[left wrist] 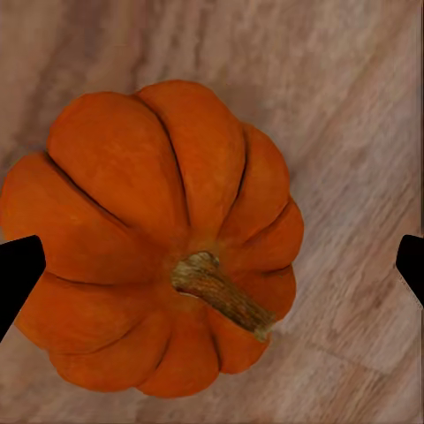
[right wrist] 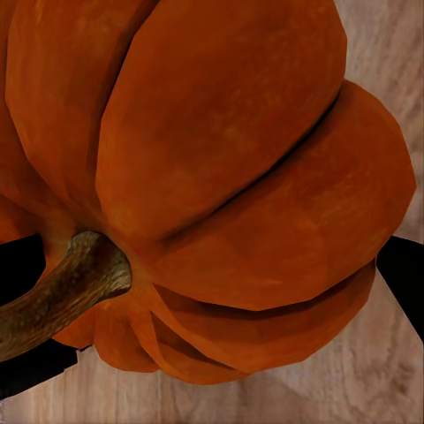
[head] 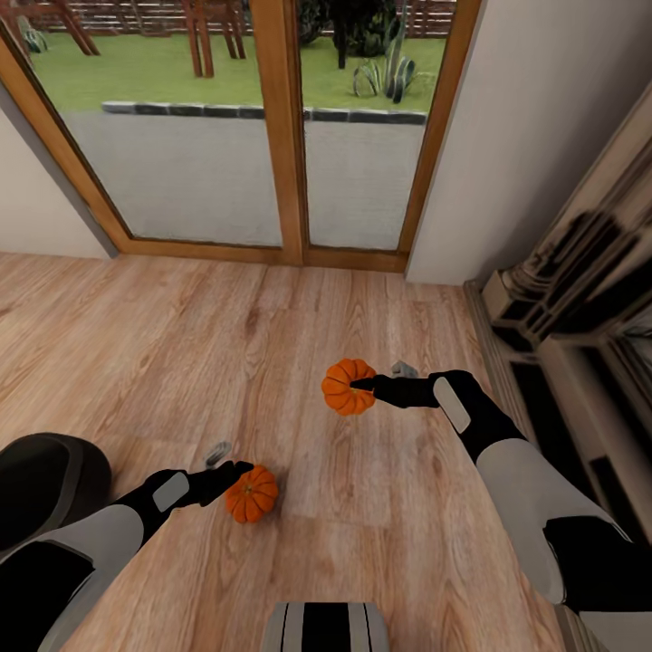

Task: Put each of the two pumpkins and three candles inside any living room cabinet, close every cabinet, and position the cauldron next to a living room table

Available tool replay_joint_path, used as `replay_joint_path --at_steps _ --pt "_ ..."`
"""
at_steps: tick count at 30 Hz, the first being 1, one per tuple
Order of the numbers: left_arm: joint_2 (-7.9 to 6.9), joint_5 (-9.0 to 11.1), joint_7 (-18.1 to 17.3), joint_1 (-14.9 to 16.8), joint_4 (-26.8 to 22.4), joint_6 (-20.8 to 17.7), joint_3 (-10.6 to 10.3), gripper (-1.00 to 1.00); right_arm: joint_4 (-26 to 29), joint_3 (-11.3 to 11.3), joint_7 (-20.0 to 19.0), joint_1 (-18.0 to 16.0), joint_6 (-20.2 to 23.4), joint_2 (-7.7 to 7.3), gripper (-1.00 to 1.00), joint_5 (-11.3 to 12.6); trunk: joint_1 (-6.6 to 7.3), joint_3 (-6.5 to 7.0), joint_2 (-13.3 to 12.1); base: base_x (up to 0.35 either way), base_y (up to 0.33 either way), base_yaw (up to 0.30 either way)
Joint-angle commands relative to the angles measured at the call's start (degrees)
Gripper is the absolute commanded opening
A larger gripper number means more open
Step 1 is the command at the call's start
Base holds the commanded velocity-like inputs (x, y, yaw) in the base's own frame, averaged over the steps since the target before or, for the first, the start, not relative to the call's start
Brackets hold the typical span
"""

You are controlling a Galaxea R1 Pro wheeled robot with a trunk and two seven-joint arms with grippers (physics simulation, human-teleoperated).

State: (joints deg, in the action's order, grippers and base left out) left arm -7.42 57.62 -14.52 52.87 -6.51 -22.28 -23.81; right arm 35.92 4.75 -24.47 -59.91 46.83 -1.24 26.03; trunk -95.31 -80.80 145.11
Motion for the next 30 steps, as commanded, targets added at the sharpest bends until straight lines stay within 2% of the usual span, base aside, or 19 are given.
replay_joint_path --at_steps 1,11,17,22,27,30 --pt "-0.01 0.4 -0.1 0.0 0.0 -0.2 -0.4 1.0 0.0 0.2 -0.2 0.0 0.1 -0.03 -1.0 -0.1 0.0 -0.04 0.0 0.047 -0.013 0.0" --pt "0.04 0.4 -0.1 0.0 0.0 -0.2 -0.4 1.0 0.0 0.4 -0.2 0.0 0.1 0.01 -1.0 -0.1 0.0 -0.04 0.0 0.007 -0.002 0.0" --pt "0.04 0.4 -0.2 0.0 0.0 -0.2 -0.4 1.0 0.0 0.4 -0.2 0.0 0.1 0.04 -1.0 -0.1 -0.15 -1.37 0.1 0.0 0.0 0.0" --pt "0.04 0.4 -0.1 0.0 0.0 -0.2 -0.4 1.0 0.0 0.4 0.0 0.0 0.1 1.1 -1.0 -0.2 -0.28 -2.47 0.2 0.0 0.0 0.0" --pt "0.04 0.4 -0.2 0.0 0.0 -0.2 -0.4 1.0 -0.1 0.4 0.0 0.0 0.1 1.33 -1.0 -0.2 -0.41 -3.58 0.2 0.0 0.0 0.0" --pt "0.04 0.4 -0.2 0.0 0.0 -0.2 -0.4 1.0 -0.1 0.4 0.0 0.0 0.1 1.35 -1.0 -0.2 -0.41 -3.58 0.2 0.0 0.0 0.0"
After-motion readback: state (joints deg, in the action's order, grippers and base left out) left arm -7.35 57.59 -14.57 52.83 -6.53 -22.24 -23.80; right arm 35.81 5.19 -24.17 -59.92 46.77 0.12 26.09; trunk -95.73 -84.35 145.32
